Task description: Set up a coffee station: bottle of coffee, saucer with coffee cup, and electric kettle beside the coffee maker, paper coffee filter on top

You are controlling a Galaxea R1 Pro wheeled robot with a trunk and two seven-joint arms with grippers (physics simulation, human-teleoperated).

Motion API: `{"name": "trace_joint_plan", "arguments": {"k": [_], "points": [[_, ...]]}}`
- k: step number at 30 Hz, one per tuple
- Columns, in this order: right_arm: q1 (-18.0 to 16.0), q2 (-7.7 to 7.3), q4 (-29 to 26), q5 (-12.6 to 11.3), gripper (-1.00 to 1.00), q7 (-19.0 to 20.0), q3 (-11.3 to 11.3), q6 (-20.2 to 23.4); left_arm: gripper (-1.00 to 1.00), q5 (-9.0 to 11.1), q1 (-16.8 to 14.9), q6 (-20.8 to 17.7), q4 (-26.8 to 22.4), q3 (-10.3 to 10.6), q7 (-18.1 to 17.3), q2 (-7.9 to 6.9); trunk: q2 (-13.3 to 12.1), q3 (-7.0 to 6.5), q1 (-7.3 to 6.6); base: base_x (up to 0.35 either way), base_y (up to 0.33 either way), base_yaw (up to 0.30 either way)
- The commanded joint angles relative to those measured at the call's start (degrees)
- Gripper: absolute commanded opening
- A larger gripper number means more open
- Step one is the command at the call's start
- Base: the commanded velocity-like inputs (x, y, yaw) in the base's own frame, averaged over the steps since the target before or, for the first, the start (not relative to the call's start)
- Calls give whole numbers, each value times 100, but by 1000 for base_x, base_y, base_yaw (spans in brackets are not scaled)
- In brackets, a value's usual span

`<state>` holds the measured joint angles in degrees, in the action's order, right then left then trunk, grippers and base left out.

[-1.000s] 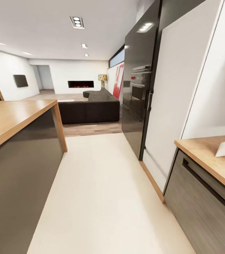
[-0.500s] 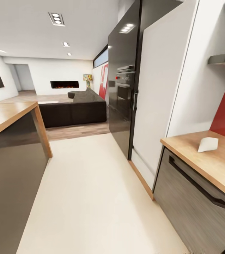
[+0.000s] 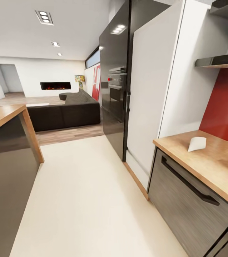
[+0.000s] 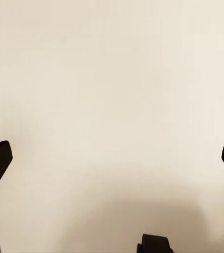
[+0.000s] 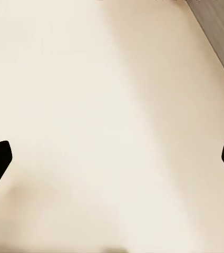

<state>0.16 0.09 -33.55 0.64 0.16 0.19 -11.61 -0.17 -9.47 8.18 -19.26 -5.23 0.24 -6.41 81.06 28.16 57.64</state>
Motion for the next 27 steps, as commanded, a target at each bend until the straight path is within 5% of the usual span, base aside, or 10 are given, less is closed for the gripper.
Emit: {"name": "trace_joint_plan", "arguments": {"k": [1,27], "points": [[2,0,-5,6,100,2,0,-8,100,-1,-3,20,3,-12,2,1,-39,-14,-23,0,0,-5],[2,0,-9,6,100,2,7,-8,100,0,-3,19,4,-13,2,0,-1082,-481,-594,0,0,0]]}}
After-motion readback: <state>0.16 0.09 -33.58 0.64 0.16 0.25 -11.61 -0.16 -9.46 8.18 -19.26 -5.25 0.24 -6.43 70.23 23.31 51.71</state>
